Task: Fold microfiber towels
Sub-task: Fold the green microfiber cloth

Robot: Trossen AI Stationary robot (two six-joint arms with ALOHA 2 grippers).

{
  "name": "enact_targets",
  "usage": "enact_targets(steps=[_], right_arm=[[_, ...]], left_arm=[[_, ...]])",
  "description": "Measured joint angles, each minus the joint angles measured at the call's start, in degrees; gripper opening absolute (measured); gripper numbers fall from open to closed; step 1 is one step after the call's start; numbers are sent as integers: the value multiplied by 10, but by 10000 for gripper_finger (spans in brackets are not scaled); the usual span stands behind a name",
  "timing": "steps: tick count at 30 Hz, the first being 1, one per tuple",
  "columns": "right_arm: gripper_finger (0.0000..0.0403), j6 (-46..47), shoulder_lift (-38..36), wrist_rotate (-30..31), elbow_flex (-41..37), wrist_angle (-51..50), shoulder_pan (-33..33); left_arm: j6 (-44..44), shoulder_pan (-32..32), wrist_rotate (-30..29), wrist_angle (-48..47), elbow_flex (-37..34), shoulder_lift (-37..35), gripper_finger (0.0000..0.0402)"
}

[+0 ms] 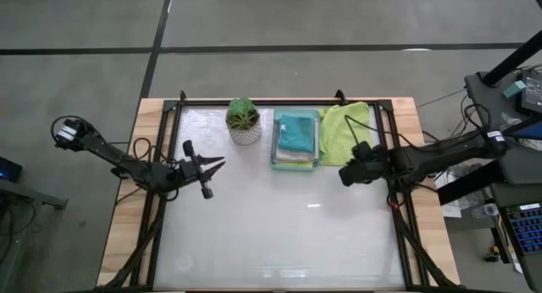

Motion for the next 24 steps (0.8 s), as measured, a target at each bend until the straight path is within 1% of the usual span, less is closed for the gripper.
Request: enact_targets(steps=[2,4,8,12,14,17,19,22,24], right_arm=[[95,-2,20,-8,-1,10,-2],[111,21,41,-7,-2,11,-10],[143,62,93,42,-4,15,-29],[170,60,156,50,-5,18,-82],[178,40,190,50,-5,30,-118],[176,-22,236,50,-5,74,-177],[167,-65,261,38,-5,108,-209],[142,-112,287,-19,-5,133,-239],[117,-126,298,-31,-3,133,-244]], left_arm=[[0,0,0,1,0,4,44],[-2,0,0,1,0,9,44],[-3,0,0,1,0,17,44],[-3,0,1,6,0,17,44],[-3,0,1,7,0,15,44],[-3,0,2,19,0,17,44],[-3,0,2,17,0,18,44],[-4,0,2,18,0,20,44],[-4,0,2,23,0,20,44]])
